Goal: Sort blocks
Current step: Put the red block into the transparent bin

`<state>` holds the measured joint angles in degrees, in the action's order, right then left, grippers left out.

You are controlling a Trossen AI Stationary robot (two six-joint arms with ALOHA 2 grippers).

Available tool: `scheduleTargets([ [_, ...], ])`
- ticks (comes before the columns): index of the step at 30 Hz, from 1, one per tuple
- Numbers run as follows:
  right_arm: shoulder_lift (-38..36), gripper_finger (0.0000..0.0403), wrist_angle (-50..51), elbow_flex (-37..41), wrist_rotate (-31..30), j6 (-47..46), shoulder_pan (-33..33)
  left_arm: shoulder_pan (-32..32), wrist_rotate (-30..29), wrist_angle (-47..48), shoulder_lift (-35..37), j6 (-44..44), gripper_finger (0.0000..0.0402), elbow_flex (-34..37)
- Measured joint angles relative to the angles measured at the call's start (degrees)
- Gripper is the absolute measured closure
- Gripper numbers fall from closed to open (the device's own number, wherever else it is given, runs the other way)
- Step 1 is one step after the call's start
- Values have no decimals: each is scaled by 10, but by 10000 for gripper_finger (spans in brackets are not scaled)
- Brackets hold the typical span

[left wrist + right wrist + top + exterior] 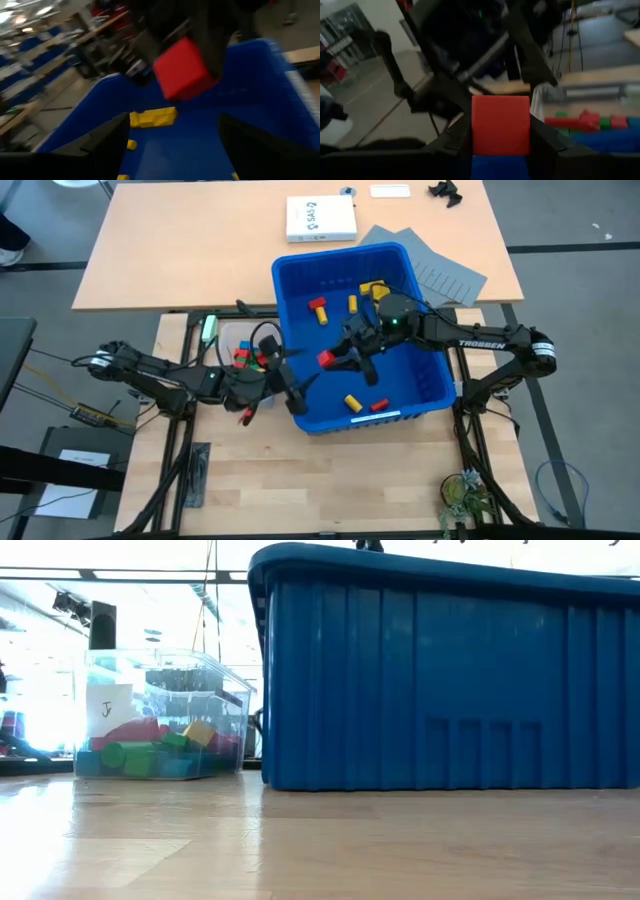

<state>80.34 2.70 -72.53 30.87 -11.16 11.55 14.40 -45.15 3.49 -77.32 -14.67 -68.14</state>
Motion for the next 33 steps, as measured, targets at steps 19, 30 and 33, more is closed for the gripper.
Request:
scheduleTargets([
  [19, 2, 276, 106, 0, 54, 48, -28, 0, 182, -71, -42, -135, 92, -1],
  [30, 3, 276, 117, 0, 54, 47, -41, -14, 209, -112, -83, -182, 101, -1],
  [33, 3, 276, 118, 0, 53, 41, -44, -16, 216, -117, -86, -183, 120, -1],
])
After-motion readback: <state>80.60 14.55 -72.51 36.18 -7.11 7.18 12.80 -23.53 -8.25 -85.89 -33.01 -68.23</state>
